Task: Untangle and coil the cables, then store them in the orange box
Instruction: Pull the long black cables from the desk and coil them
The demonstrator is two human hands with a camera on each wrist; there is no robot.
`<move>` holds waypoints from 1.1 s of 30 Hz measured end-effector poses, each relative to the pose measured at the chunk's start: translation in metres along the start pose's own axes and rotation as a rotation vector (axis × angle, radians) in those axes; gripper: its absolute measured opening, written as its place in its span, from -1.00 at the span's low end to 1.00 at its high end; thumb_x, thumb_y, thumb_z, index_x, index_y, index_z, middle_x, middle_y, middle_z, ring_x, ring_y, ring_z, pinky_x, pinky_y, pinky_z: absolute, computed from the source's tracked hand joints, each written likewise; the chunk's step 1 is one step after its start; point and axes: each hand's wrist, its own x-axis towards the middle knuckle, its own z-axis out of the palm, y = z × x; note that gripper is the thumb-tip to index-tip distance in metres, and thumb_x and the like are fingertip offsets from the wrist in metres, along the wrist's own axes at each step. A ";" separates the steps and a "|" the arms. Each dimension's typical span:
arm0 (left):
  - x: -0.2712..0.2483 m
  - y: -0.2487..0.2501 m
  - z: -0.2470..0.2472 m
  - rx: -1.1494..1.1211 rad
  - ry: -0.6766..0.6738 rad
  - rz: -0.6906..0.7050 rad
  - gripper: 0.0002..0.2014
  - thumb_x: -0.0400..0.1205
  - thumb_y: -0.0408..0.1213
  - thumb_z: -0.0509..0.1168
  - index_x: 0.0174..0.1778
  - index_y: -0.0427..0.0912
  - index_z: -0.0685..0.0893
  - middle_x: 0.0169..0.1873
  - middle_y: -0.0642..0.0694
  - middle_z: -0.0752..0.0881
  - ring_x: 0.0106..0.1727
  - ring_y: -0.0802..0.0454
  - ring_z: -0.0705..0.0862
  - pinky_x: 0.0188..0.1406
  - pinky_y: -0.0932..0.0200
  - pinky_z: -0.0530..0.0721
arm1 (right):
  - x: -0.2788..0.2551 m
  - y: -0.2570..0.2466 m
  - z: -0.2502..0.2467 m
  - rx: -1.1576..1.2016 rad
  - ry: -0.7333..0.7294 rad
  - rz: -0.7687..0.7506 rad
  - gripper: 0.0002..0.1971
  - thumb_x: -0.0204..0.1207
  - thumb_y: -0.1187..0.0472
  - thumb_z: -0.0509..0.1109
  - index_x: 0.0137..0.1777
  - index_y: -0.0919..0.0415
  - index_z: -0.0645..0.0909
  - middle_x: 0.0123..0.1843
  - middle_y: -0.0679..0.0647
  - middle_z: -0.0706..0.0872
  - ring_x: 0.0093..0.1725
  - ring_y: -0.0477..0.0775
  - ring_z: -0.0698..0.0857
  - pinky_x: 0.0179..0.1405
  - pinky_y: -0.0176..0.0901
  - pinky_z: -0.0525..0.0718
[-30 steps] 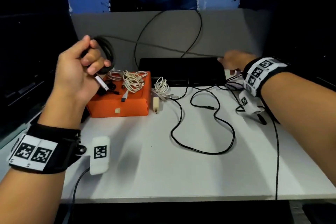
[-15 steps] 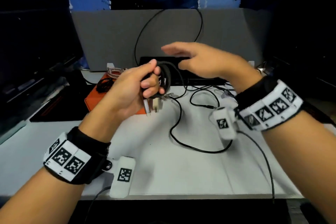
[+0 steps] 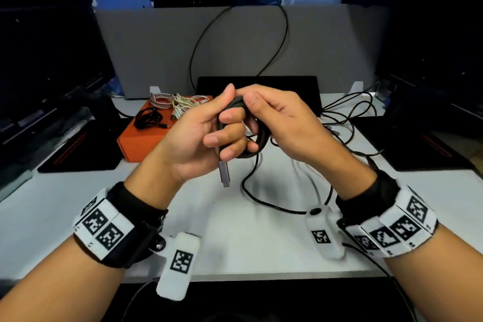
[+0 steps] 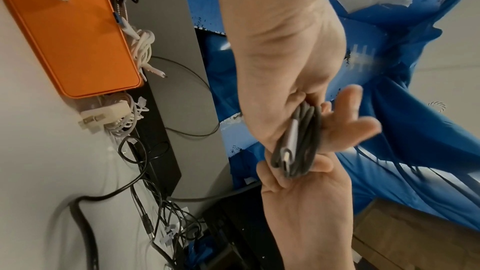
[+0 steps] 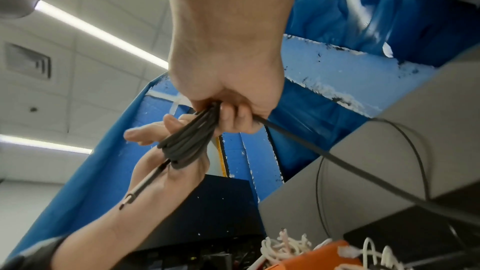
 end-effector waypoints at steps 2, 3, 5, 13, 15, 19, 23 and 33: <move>-0.001 -0.001 0.005 -0.058 -0.025 0.044 -0.50 0.81 0.07 -0.02 -0.37 -0.05 0.55 -0.76 0.12 0.44 -0.60 0.08 0.58 0.05 0.11 0.74 | 0.001 -0.005 0.000 0.194 0.008 0.053 -0.68 0.88 0.15 0.11 0.21 0.04 0.74 -0.13 0.15 0.78 -0.29 -0.08 0.56 -0.34 -0.36 0.57; 0.000 -0.002 0.008 -0.086 -0.023 0.078 -0.53 0.82 0.03 -0.02 -0.29 -0.09 0.58 -0.74 0.13 0.45 -0.58 0.10 0.59 0.11 0.09 0.75 | 0.001 -0.007 0.001 0.235 0.024 0.081 -0.67 0.89 0.14 0.10 0.20 0.04 0.74 -0.15 0.02 0.78 -0.29 -0.12 0.54 -0.38 -0.39 0.54; 0.002 -0.006 0.014 -0.098 0.008 0.159 -0.56 0.85 -0.04 -0.05 -0.07 -0.26 0.61 -0.72 0.12 0.46 -0.53 0.13 0.62 0.23 0.06 0.76 | 0.002 -0.008 0.002 0.270 0.050 0.142 -0.64 0.89 0.12 0.08 0.20 0.13 0.74 -0.31 -0.17 0.70 -0.37 -0.20 0.52 -0.47 -0.44 0.46; 0.000 0.016 0.000 -0.044 0.224 0.479 -0.49 0.88 -0.15 -0.04 0.52 -0.56 0.40 -0.54 0.09 0.53 -0.15 0.14 0.81 0.19 0.17 0.73 | -0.003 0.008 0.001 -0.131 -0.140 0.285 -0.67 0.88 0.15 0.09 -0.07 0.12 0.60 -0.46 -0.11 0.61 -0.56 -0.18 0.45 -0.51 -0.31 0.40; 0.000 0.022 -0.008 0.082 0.329 0.512 -0.51 0.89 -0.18 -0.01 0.52 -0.56 0.41 -0.47 0.07 0.58 -0.18 0.10 0.79 0.09 0.15 0.73 | -0.008 0.008 0.007 -0.304 -0.347 0.273 -0.72 0.87 0.14 0.13 0.10 0.17 0.66 -0.44 -0.23 0.62 -0.46 -0.23 0.54 -0.36 -0.34 0.49; 0.001 0.019 -0.022 0.870 0.557 0.453 -0.63 0.89 -0.20 0.06 0.35 -0.44 0.58 -0.27 0.03 0.86 -0.20 0.14 0.83 -0.07 0.08 0.79 | -0.013 -0.006 0.012 -0.534 -0.556 0.181 -0.70 0.83 0.05 0.19 0.18 0.25 0.65 -0.24 -0.02 0.68 -0.21 -0.12 0.64 -0.10 -0.17 0.63; -0.007 0.014 -0.024 1.172 0.335 0.120 -0.61 0.84 -0.04 0.11 0.00 -0.29 0.66 -0.28 -0.11 0.87 -0.35 -0.20 0.79 -0.01 -0.32 0.73 | -0.008 -0.018 -0.007 -0.625 -0.279 0.102 -0.80 0.76 0.10 0.32 -0.10 0.07 0.67 -0.40 -0.26 0.62 -0.33 -0.28 0.58 -0.36 -0.37 0.41; -0.014 0.019 -0.006 0.575 -0.017 0.056 -0.56 0.84 -0.16 0.06 -0.05 -0.33 0.78 -0.72 -0.01 0.35 -0.72 -0.06 0.29 -0.29 0.09 0.61 | -0.007 -0.022 -0.021 -0.360 -0.082 -0.004 -0.80 0.80 0.12 0.32 0.33 0.01 0.70 0.00 -0.20 0.84 0.08 -0.22 0.79 0.12 -0.28 0.68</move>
